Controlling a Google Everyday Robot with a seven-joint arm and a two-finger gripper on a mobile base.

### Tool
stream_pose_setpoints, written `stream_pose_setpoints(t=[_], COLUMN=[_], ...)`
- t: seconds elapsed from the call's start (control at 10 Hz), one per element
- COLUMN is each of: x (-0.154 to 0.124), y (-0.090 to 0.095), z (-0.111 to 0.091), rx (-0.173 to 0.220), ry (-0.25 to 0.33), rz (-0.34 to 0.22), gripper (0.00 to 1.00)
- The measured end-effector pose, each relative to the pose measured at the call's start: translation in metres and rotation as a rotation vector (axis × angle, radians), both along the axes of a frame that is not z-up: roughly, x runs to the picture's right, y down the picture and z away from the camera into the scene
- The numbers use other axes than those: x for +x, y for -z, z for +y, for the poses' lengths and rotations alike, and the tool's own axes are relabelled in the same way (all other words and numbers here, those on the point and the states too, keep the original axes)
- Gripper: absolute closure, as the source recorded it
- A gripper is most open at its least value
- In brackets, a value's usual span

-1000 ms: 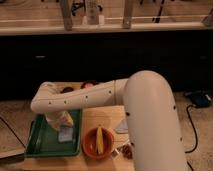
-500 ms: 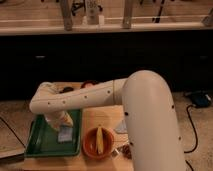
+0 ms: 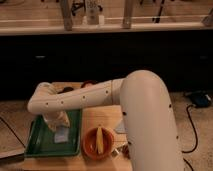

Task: Place sponge in tray

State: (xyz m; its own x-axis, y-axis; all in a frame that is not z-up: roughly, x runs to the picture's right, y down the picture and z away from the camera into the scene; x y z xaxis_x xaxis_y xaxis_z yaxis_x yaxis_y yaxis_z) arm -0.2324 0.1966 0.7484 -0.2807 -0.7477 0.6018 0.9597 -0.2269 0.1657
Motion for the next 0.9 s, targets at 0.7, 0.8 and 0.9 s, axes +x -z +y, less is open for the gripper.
stream_pose_setpoints(t=[0.7,0.8,0.9], x=[-0.0069,-0.0068,-0.0070], y=[-0.0001,-0.0003,-0.0003], z=[-0.0030,-0.0031,-0.0032], rx=[0.015,0.016,0.016], ry=[0.039,0.039,0.039], rz=[-0.036,-0.036,-0.036], gripper=[0.20,0.20,0.20])
